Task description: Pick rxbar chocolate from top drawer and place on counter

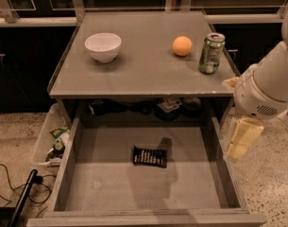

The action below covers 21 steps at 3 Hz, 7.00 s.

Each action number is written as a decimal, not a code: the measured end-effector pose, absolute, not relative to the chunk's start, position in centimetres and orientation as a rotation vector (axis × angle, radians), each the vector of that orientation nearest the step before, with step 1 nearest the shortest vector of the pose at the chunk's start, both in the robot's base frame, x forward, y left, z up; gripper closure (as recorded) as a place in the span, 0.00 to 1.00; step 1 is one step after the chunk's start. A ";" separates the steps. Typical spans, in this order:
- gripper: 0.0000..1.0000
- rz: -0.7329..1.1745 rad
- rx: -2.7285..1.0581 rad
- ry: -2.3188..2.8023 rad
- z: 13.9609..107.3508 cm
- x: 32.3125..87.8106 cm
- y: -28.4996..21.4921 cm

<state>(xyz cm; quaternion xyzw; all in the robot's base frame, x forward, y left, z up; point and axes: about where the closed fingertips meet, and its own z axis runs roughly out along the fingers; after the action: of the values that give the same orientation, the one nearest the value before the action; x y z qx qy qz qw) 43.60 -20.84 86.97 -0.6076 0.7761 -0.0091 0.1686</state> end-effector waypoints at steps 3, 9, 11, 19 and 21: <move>0.00 0.175 -1.632 2.197 81.1 44.4 -16.6; 0.00 0.427 -1.596 1.974 61.1 50.6 -6.0; 0.00 0.501 -1.624 1.981 58.1 51.5 -5.2; 1.00 0.482 -1.616 1.991 60.4 50.2 -5.4; 1.00 0.311 -1.681 1.891 69.3 49.4 -6.1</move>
Offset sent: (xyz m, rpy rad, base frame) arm 0.0025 0.0199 -0.0362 0.1242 0.0337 -0.0268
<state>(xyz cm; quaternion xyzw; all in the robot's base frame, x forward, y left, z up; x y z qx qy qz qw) 49.35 -6.06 69.30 -0.6308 0.7094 0.1166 0.2919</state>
